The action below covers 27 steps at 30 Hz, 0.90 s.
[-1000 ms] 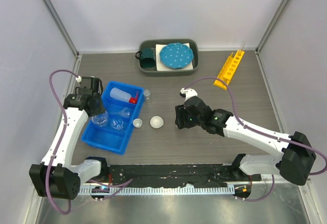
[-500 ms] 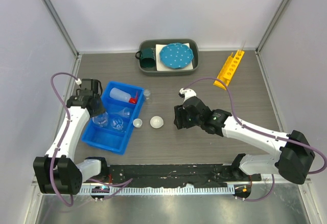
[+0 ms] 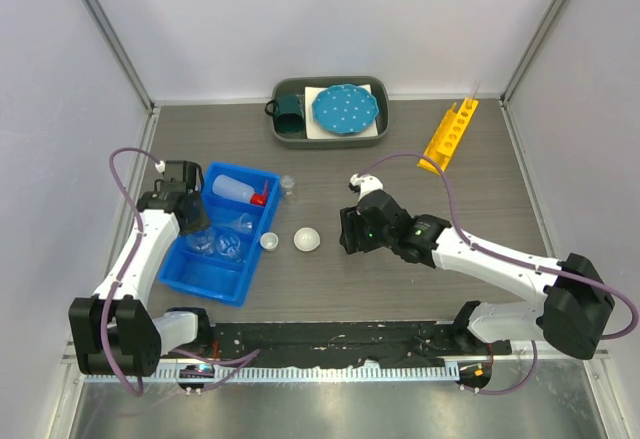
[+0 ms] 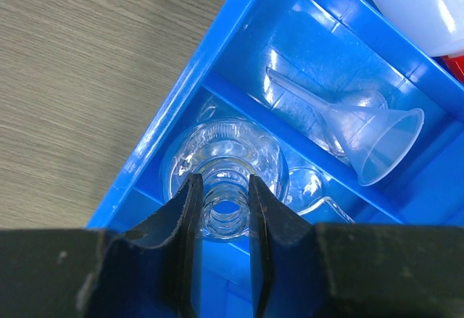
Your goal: Organize the chemistry lab equipment
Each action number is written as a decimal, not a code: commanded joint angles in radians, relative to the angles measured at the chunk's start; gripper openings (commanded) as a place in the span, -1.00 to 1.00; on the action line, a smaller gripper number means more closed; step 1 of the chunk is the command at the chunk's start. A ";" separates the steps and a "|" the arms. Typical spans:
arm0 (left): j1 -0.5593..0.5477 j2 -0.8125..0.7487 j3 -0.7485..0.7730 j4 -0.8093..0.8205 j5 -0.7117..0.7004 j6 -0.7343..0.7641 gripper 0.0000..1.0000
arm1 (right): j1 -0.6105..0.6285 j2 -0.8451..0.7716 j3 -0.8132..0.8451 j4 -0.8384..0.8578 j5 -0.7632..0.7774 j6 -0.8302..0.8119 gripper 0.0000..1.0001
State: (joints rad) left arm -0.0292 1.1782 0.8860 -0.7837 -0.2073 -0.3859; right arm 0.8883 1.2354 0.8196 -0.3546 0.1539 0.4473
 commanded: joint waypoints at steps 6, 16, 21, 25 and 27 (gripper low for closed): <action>0.008 0.063 0.021 0.049 -0.041 -0.018 -1.00 | 0.006 -0.004 -0.023 0.059 0.001 -0.009 0.18; 0.008 0.112 0.030 0.011 -0.004 -0.041 -0.49 | 0.006 -0.013 -0.037 0.057 0.012 -0.009 0.23; 0.009 0.109 0.048 -0.020 0.020 -0.042 -0.13 | 0.006 -0.007 -0.033 0.057 0.004 -0.006 0.24; 0.008 0.081 0.053 -0.028 0.034 -0.048 -0.03 | 0.006 -0.010 -0.027 0.049 0.004 -0.005 0.25; 0.008 0.063 0.059 -0.041 0.043 -0.047 0.00 | 0.006 -0.011 -0.019 0.043 0.007 -0.005 0.25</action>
State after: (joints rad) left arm -0.0250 1.2896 0.8997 -0.8001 -0.1936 -0.4198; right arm 0.8883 1.2423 0.7788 -0.3363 0.1516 0.4473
